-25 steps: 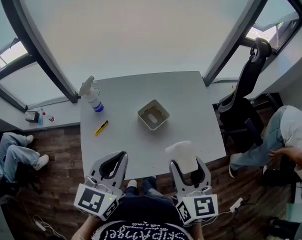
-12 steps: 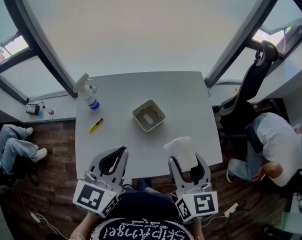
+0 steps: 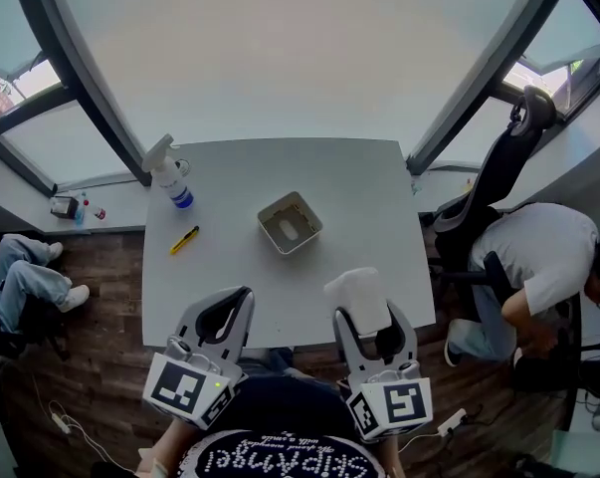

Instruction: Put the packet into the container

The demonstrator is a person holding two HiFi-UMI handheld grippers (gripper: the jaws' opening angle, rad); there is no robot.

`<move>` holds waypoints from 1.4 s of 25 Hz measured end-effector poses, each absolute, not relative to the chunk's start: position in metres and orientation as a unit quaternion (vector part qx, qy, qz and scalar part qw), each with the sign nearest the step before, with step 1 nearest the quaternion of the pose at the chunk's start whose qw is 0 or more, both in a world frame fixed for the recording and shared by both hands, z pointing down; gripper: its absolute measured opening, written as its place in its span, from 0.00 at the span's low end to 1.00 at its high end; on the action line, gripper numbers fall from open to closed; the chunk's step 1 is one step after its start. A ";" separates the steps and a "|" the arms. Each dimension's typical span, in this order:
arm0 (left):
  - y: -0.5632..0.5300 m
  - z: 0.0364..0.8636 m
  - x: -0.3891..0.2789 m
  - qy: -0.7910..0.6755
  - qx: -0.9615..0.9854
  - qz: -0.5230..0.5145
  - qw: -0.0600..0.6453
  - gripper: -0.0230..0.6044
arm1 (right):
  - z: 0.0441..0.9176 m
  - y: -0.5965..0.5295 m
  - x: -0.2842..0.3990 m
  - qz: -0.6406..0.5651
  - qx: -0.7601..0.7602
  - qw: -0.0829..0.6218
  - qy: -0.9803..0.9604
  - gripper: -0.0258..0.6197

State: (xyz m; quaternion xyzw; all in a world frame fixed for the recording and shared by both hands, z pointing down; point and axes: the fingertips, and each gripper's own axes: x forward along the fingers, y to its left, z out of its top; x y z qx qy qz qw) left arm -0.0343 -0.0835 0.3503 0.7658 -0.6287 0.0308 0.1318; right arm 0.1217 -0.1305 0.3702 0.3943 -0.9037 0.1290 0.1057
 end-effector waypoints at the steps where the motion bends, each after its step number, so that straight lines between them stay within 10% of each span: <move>1: -0.084 0.349 -0.033 -0.628 0.767 0.031 0.130 0.05 | 0.370 -0.130 0.122 0.128 0.393 0.106 -0.904 0.47; 35: -0.108 0.336 -0.069 -0.603 0.787 0.030 0.131 0.05 | 0.352 -0.144 0.074 0.123 0.400 0.113 -0.901 0.47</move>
